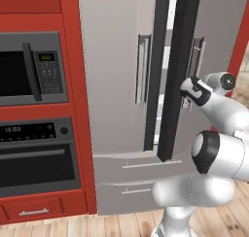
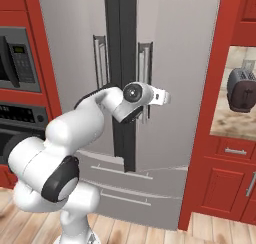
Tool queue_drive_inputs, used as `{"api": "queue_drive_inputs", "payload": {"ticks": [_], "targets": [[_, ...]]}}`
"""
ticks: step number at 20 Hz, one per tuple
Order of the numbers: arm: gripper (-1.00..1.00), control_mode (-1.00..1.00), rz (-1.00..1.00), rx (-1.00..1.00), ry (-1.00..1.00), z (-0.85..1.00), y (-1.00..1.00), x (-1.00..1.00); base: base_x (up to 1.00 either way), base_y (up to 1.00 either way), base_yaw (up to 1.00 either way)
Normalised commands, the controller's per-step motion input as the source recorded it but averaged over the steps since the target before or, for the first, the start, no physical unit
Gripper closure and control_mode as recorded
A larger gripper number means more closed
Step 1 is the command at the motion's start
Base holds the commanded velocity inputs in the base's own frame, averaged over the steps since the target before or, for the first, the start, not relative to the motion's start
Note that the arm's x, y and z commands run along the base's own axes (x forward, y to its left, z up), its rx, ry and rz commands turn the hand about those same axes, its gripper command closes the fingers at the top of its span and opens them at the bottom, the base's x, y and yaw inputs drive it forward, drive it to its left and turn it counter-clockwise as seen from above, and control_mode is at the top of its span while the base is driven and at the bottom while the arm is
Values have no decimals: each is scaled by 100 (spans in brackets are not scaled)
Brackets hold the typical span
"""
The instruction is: Place one of the steaks on the plate and the other in the bowl. Then place the bowl in the fridge.
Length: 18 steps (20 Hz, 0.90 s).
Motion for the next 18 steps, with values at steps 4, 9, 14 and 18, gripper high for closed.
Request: {"api": "queue_drive_inputs", "payload": {"ticks": [4,9,14,18], "targets": [[100,-100,-6,0,0,-16,-100,-84,0,0,0],[100,-100,-7,0,0,-16,-100,-80,0,0,0],[100,-100,-7,0,0,-16,-100,-75,0,0,0],[100,-100,-8,0,0,-13,-76,-67,0,0,0]]}}
